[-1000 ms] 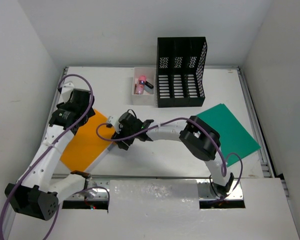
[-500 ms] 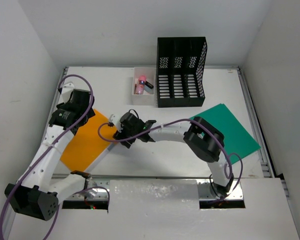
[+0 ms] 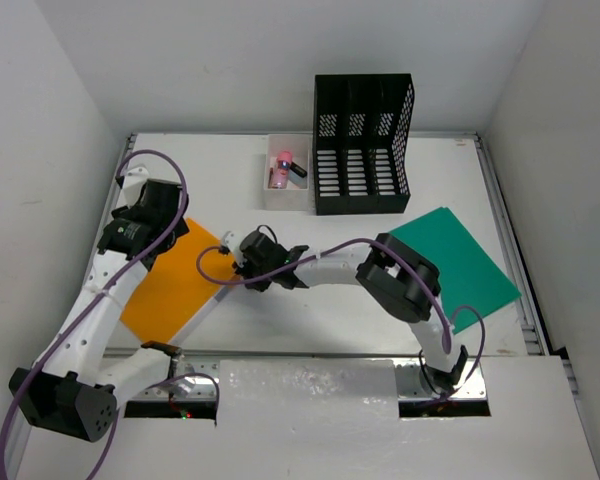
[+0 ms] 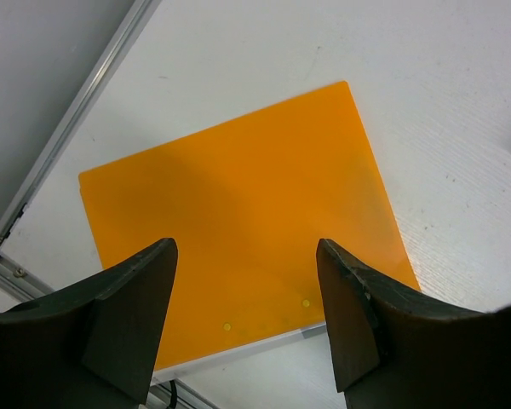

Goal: Organize the desk

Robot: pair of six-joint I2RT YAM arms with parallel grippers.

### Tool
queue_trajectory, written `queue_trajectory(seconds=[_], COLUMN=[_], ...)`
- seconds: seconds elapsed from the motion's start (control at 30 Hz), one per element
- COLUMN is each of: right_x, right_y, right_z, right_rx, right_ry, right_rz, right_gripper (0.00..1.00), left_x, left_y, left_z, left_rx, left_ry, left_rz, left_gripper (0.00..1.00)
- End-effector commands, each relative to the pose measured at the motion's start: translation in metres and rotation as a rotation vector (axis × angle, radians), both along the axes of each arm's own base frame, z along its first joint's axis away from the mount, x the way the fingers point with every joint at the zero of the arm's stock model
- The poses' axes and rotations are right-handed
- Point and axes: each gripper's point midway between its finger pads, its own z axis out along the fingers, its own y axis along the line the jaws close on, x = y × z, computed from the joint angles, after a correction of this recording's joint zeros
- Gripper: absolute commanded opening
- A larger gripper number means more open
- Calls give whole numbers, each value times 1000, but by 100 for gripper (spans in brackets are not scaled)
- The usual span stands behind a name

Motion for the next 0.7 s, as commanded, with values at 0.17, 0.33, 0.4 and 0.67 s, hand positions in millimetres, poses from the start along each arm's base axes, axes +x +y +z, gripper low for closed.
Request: queue_trajectory(seconds=[0.17,0.33,0.4,0.67], right_x=[17,99,134,260], right_y=[-42,-84,-89,-133], right_z=[80,191,217,225], right_rx=[-94,-225,-227,-242], right_ry=[-141,-536,-606,-661], right_rz=[-111,-305,-398,-682], right_gripper=[0,0,0,0], left_x=[1,8,9,9], left_y=[0,-12,-16,-20], left_z=[4,-16,-22,-33], left_rx=[-5,-63,-80,-82], left_ry=[-52,-43,-28,0], left_rz=[-10,-46,-58,-81], left_gripper=[64,64,64,64])
